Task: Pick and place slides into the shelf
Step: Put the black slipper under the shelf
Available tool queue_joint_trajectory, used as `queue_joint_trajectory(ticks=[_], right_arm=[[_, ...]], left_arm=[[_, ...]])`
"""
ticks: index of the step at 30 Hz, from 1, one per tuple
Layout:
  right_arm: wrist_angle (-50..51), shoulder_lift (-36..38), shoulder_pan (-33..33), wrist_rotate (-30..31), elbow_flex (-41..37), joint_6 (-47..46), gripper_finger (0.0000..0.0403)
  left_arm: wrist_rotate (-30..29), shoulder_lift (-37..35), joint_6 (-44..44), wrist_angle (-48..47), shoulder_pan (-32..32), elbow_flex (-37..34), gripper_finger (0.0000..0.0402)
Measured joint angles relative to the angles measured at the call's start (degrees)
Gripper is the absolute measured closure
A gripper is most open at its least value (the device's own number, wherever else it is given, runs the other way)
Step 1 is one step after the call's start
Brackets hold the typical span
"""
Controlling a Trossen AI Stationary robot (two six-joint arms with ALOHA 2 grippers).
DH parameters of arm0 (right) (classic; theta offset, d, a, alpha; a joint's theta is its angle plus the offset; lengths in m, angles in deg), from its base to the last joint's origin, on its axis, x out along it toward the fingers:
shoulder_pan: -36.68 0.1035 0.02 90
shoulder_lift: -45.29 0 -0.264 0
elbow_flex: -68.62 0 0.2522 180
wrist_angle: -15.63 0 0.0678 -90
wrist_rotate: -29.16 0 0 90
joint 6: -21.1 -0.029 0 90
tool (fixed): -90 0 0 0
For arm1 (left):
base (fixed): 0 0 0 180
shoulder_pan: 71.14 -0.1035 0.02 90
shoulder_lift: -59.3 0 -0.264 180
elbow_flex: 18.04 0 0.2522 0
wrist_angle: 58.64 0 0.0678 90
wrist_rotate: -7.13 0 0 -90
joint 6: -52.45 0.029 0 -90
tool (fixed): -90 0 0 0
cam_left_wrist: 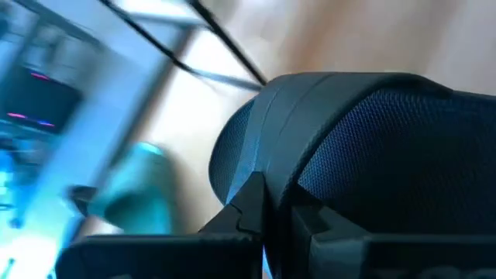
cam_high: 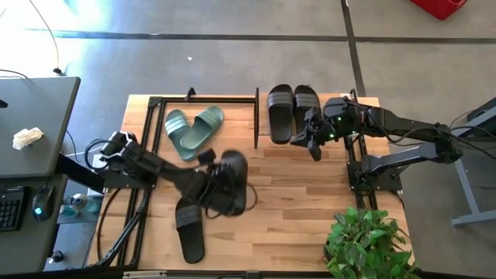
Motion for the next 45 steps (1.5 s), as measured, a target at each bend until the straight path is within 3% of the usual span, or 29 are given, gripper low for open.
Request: queue_joint_trajectory(ticks=[7, 13, 21, 24, 28, 30, 34, 36, 39, 45], right_arm=[[1.13, -0.01, -0.13, -11.71, 0.00, -9.27, 0.0387], [1.87, -0.43, 0.92, -11.85, 0.00, -16.50, 0.0313], [-4.60, -1.82, 6.59, 1.30, -2.11, -29.99, 0.0233], [-17.44, 1.68, 8.82, 4.82, -9.66, -35.29, 0.0225], [-35.50, 7.52, 10.92, 10.83, -25.53, -47.19, 0.0228], [-46.17, 10.41, 12.34, 16.92, -33.77, -54.07, 0.0231], [-67.90, 12.75, 17.58, 35.20, -45.10, -62.53, 0.0235], [-69.14, 11.97, 20.52, 40.92, -46.77, -66.55, 0.0235], [-69.37, 9.79, 23.24, 44.34, -46.11, -67.55, 0.0236], [-67.94, 6.49, 24.82, 46.73, -40.21, -61.60, 0.0236]], left_arm=[[-9.03, -0.02, 10.84, -1.40, -9.15, 7.40, 0.0399], [-12.19, -0.02, 18.55, 1.21, -15.76, 13.10, 0.0400], [-12.80, -0.02, 32.86, 13.63, -20.68, 15.51, 0.0401], [-12.73, -0.02, 34.45, 14.54, -21.40, 15.50, 0.0401], [-12.58, -0.02, 37.12, 15.27, -21.74, 15.45, 0.0401], [-12.52, -0.02, 39.35, 16.60, -21.72, 15.43, 0.0401], [-10.34, -0.02, 44.54, 22.72, -21.74, 15.41, 0.0401], [-9.76, 0.41, 47.18, 26.95, -21.74, 15.41, 0.0402], [-9.15, 1.00, 50.05, 30.43, -22.16, 15.36, 0.0401], [-9.91, 4.13, 52.58, 34.89, -23.09, 15.43, 0.0401]])
